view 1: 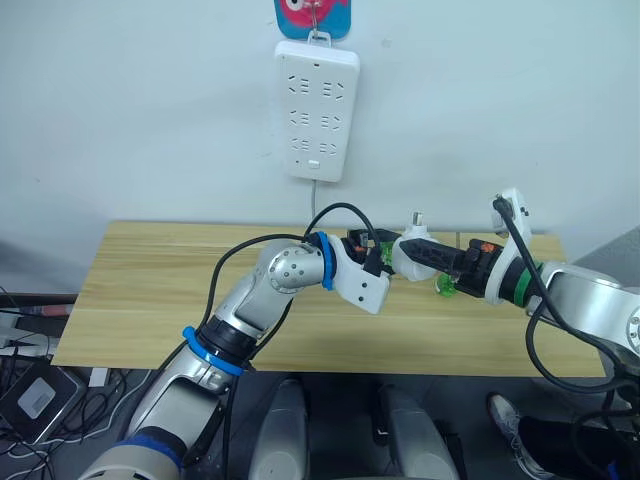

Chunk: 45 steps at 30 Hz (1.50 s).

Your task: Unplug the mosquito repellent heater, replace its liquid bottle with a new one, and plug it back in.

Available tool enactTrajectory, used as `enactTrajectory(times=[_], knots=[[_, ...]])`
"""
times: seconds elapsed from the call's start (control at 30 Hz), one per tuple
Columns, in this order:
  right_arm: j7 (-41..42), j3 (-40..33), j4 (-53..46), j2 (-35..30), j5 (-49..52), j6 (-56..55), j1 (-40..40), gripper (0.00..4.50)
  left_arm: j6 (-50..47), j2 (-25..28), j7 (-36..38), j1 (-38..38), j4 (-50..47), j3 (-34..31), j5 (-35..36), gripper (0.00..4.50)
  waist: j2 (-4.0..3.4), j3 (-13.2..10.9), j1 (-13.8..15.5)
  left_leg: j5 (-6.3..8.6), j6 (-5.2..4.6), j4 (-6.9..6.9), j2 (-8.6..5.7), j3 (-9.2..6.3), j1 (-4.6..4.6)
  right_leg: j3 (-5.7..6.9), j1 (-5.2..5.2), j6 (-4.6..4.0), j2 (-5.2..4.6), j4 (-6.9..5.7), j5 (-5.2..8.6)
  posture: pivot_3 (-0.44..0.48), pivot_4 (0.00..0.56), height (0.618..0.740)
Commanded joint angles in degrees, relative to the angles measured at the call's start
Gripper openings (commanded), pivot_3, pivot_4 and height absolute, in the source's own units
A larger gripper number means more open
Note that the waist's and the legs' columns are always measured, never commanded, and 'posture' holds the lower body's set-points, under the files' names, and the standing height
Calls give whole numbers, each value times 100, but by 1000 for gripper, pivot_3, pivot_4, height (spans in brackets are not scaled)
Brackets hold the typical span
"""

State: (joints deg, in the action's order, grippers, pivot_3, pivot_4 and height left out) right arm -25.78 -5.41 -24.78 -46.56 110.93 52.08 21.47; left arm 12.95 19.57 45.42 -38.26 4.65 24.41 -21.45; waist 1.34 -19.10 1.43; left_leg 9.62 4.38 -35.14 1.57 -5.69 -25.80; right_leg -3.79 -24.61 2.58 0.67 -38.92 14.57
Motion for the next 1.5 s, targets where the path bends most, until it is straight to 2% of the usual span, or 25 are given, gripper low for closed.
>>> enactTrajectory(times=[0.03,0.13,0.23,0.33,0.47,0.6,0.7,0.83,0.97,1.33,1.43,1.5], knots=[[318,-138,-326,-204,207,31,120,4474,45,-91,-120,41,-72,24,111,2201,-1,1,0,0,0,0,0,-1,0,1,0,0,0,0,0,165,283,740],[340,-206,-350,-341,207,-40,103,4474,69,-141,-209,66,61,-10,173,2201,0,2,1,0,0,-1,-1,0,0,1,0,-2,-1,-1,-1,165,279,740],[289,-400,-406,-565,207,-179,91,4474,-132,-395,-296,164,202,-233,642,2201,-3,4,2,0,0,-4,-2,0,0,0,0,-2,-2,-3,-2,167,275,740],[305,-858,-841,-693,-242,-452,-157,4474,-1271,-1090,-190,402,136,-897,2083,2201,-5,6,6,0,0,-7,-4,1,-3,2,0,-2,-7,-4,-2,158,274,740],[645,-1023,-1918,-631,-1727,-664,-853,4474,-2867,-1505,9,397,-127,-1605,3557,2201,-3,12,-4,-1,0,-13,-1,-22,-6,23,6,7,0,-4,3,140,273,740],[588,-692,-2405,-276,-2757,-939,-1140,4474,-3565,-1553,-81,161,-158,-1911,4098,2201,-5,17,-42,-4,4,-16,0,-20,5,20,10,17,3,-11,9,120,272,740],[356,-137,-2482,271,-3546,-1076,-898,4474,-3824,-1571,77,43,-272,-1959,4461,2201,-7,19,-55,-6,7,-40,2,-27,5,23,20,20,8,-14,9,109,270,740],[297,346,-2288,907,-3974,-1070,-547,4474,-3909,-1483,203,42,-417,-1833,4585,2201,-9,22,-62,-6,7,-66,-1,-20,3,15,30,28,6,-9,0,101,269,740],[232,523,-2038,1332,-4282,-995,-219,4474,-3776,-1366,322,77,-450,-1699,4532,2201,-10,23,-66,-6,7,-69,-1,-19,2,13,32,27,6,-8,-4,100,272,740],[269,574,-1668,1859,-4737,-686,143,4474,-3599,-1307,355,192,-509,-1550,4512,2201,-10,23,-69,-6,7,-66,0,-23,0,17,30,25,6,-9,-5,111,278,740],[349,542,-1645,1934,-4814,-656,142,3883,-3610,-1309,311,224,-550,-1548,4509,2201,-10,23,-73,-6,6,-67,0,-21,0,16,30,25,6,-9,-5,114,280,740],[374,506,-1637,1977,-4841,-647,152,3206,-3617,-1301,299,238,-571,-1541,4506,2201,-10,23,-74,-6,6,-67,0,-22,0,16,30,25,6,-9,-5,114,280,740]])
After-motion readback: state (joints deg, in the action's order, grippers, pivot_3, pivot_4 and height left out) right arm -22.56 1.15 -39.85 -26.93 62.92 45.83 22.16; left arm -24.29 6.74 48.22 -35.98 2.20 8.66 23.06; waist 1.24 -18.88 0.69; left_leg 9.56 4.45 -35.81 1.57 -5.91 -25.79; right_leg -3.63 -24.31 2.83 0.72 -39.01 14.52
